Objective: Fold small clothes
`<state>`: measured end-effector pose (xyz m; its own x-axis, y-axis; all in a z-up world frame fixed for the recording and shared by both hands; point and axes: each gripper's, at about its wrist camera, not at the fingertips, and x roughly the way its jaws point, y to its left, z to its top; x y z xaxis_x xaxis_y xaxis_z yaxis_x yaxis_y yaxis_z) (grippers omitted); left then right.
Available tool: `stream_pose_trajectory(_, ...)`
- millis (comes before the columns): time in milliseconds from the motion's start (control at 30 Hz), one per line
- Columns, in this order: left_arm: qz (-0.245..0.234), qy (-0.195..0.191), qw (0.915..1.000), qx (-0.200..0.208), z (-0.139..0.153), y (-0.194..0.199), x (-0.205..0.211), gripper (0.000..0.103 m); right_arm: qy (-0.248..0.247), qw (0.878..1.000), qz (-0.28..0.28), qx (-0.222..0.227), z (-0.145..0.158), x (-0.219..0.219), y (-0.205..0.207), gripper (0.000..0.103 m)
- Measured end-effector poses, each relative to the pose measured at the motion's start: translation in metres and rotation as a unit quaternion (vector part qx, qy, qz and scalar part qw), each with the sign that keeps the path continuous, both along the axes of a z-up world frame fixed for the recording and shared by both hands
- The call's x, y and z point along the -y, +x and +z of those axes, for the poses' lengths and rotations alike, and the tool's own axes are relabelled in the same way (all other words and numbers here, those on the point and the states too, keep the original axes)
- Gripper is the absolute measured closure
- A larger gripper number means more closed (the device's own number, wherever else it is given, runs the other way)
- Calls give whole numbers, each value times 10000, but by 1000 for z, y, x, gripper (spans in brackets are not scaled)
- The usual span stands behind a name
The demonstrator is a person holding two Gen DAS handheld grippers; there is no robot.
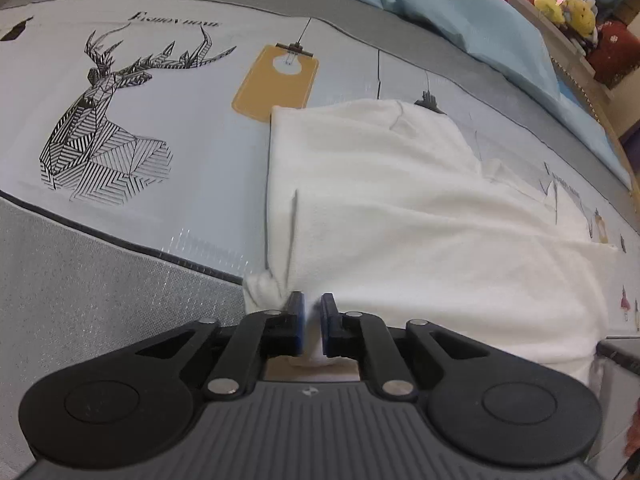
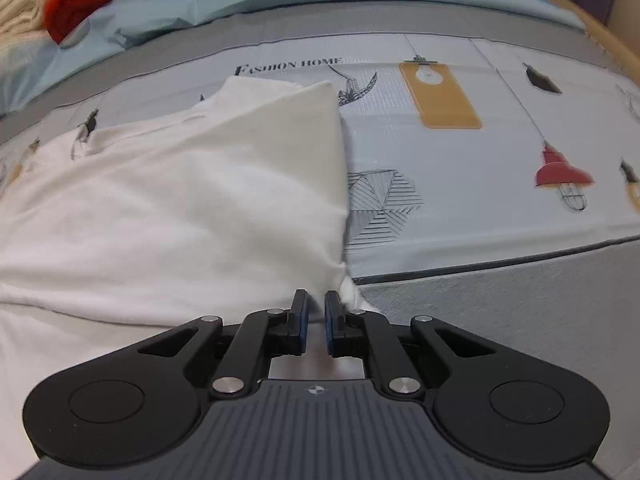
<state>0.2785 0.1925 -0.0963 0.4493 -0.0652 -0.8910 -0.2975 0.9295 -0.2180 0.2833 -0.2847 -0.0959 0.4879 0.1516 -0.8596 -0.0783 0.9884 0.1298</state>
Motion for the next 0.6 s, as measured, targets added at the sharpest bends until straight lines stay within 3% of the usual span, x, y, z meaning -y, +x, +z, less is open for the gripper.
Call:
stream_pose_trajectory(100, -55, 17, 9985, 541, 21, -1, 4, 83, 419, 9958, -164, 793, 23, 5, 2, 90)
stream_pose_trajectory(167, -98, 45, 9982, 593, 23, 0, 9, 79, 498, 9924, -375, 1062, 22, 7, 9, 82)
stream_pose_trajectory(333, -105, 136, 9984, 533, 20, 2, 14, 79, 794, 9878, -849, 1033, -1, 16, 40, 78)
stream_pose_trajectory(400, -97, 117, 9981, 590, 21, 0, 14, 79, 834, 9859, -995, 1055, -9, 17, 52, 71)
stream_pose_trajectory(533, -74, 107, 9980, 615, 22, -1, 13, 79, 1130, 9810, -1139, 1093, -17, 19, 66, 70)
stream_pose_trajectory(567, -75, 113, 9979, 629, 23, -1, 14, 79, 1241, 9796, -1155, 1080, -19, 20, 70, 76)
stream_pose_trajectory(600, -76, 113, 9978, 648, 24, -1, 14, 79, 1306, 9776, -1204, 1129, -19, 22, 71, 101)
